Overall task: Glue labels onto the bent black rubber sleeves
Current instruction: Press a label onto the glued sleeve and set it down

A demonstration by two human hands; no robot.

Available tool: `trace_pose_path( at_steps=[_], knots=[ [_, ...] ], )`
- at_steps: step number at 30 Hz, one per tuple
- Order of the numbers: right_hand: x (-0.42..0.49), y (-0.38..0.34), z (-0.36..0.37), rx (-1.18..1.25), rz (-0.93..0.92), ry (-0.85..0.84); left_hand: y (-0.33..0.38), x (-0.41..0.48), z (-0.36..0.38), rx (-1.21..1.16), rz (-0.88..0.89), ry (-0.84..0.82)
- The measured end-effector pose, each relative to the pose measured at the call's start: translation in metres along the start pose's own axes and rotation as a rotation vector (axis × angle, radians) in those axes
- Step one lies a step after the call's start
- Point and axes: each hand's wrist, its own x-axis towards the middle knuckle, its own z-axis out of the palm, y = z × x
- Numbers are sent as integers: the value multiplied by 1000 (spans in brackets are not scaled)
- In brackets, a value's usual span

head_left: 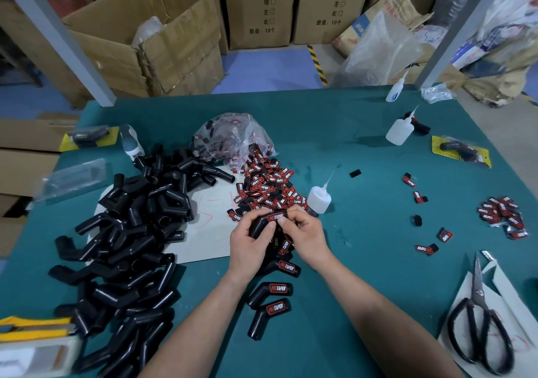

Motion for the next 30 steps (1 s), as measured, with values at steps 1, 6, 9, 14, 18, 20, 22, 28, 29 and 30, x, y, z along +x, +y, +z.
trace_pose_path(
  at_steps=[1,6,9,14,18,20,22,28,29,30],
  knots=[
    [0,1,0,3,2,-1,-1,0,0,17,10,5],
    [-6,-1,1,59,-33,19,-5,1,-2,-18,-58,76],
    [-7,-4,0,23,-74,26,-3,-1,-1,-42,-46,81],
    [-7,-3,0,70,-45,53,-6,-1,-1,12,-17,73],
    [-2,1,1,82,-31,85,-6,0,0,43,0,59],
    [0,2,2,105,-26,95,-6,-1,1,37,10,53],
    [1,2,2,119,-7,105,-6,-1,1,18,9,40],
    [-2,0,1,57,-84,81,-6,2,-3,-94,-8,30],
    [-3,0,1,45,-100,67,-7,3,-5,-92,-5,26],
    [-4,-1,1,34,-112,54,-8,5,-6,-93,-7,19]
  ],
)
